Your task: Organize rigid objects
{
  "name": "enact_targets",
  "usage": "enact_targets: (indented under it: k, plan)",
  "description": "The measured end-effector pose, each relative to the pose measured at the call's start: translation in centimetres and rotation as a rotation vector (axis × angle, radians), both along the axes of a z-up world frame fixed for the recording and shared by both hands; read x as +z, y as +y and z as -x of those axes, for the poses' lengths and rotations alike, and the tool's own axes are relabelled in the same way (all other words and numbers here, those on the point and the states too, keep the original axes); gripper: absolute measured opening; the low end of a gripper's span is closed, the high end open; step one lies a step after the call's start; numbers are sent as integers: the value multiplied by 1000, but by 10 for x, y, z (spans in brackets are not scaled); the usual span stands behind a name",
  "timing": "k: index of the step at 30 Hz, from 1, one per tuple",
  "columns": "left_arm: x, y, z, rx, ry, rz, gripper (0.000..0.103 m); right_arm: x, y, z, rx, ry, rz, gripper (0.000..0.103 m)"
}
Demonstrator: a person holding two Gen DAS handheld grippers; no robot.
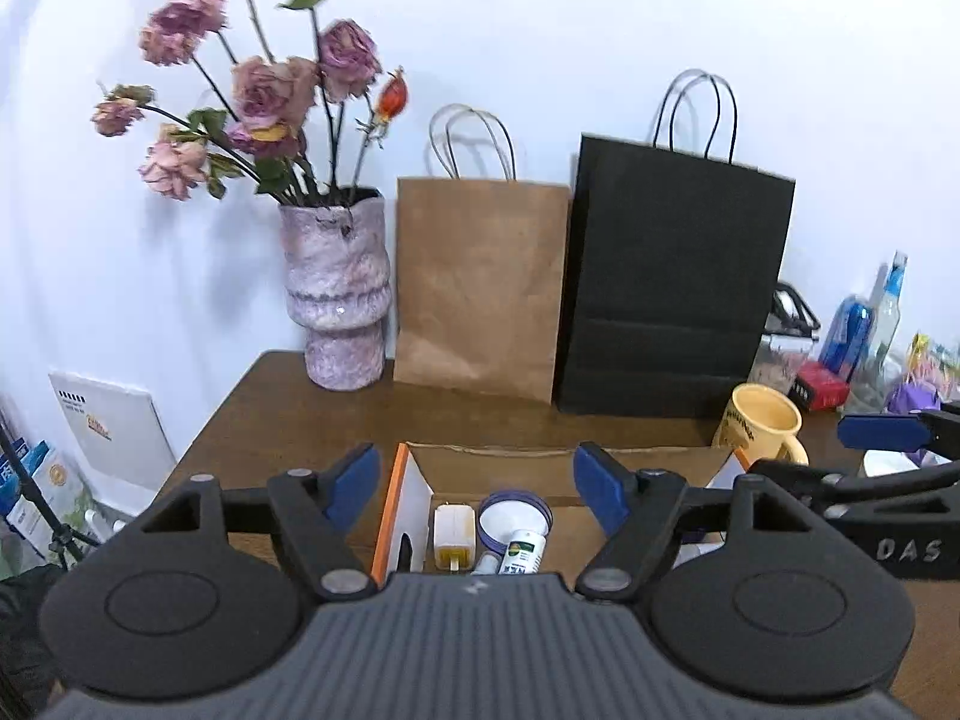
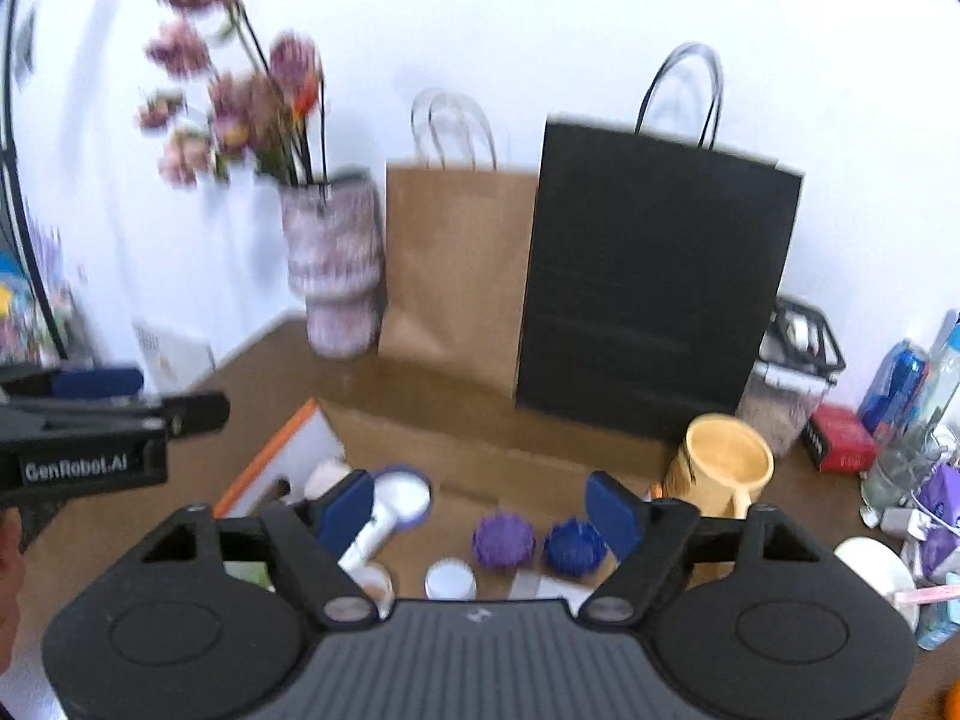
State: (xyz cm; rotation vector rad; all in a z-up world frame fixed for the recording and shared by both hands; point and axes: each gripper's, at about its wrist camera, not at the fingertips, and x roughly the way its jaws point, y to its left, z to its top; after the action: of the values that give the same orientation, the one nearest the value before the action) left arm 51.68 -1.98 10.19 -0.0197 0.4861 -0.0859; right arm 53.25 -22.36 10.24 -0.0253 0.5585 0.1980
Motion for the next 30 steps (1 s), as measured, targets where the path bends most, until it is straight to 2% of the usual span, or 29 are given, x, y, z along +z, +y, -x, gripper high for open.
enact_targets:
  k: [3, 7, 10, 13, 17, 24, 30]
  plan:
    - [-15, 3, 20, 24, -102, 6, 74, -13, -6, 19, -15, -126, -37, 78]
    - [-36, 7, 50, 59, -263, 67, 74, -32, -11, 48, -39, -300, -67, 80]
    - [-46, 8, 66, 62, -321, 90, 74, -47, -13, 66, -63, -408, -90, 81]
    - [-52, 7, 78, 48, -357, 79, 74, -61, -13, 80, -99, -483, -90, 82]
    - [-56, 4, 88, 39, -379, 36, 74, -73, -16, 91, -134, -499, -111, 82]
    - [-57, 7, 104, 46, -359, 35, 74, -70, -18, 111, -161, -515, -134, 83]
    - [-51, 7, 146, 34, -386, 30, 74, -64, -18, 153, -167, -527, -135, 85]
